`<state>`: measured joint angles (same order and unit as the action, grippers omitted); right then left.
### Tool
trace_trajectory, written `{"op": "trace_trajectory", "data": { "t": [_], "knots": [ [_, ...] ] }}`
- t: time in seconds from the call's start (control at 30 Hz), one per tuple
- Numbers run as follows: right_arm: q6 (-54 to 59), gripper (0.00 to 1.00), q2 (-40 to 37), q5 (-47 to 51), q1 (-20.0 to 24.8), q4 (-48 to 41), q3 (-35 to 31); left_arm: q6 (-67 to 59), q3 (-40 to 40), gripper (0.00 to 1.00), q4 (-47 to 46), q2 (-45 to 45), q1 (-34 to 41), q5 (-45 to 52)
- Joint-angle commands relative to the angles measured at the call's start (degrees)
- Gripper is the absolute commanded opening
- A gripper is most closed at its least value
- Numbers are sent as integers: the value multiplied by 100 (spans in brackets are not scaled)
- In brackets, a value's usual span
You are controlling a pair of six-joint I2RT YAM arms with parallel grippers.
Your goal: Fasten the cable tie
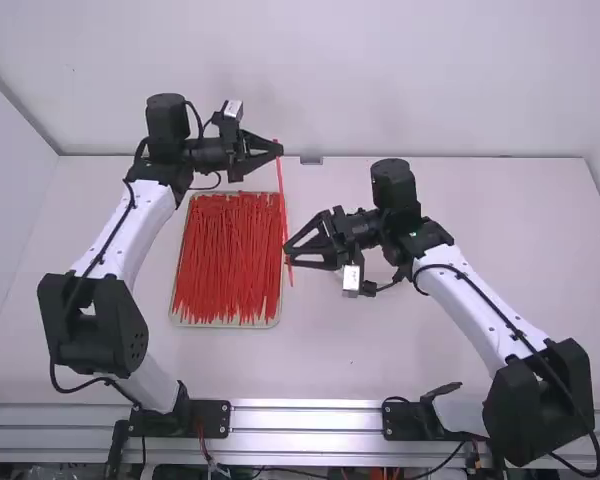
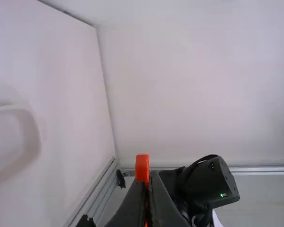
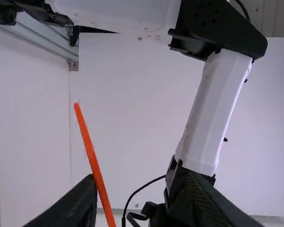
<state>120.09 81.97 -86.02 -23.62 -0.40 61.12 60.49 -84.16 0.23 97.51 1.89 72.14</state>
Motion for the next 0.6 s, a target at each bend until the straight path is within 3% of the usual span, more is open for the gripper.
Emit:
{"op": "trace_trajectory", "data": {
  "t": [0.0,0.57],
  "knots": [
    [-20,45,11,-98,11,2,105,15,-68,2,-7,26,42,24],
    [-28,21,11,181,-2,-4,105,-94,-57,2,-2,26,164,44]
  ]
}}
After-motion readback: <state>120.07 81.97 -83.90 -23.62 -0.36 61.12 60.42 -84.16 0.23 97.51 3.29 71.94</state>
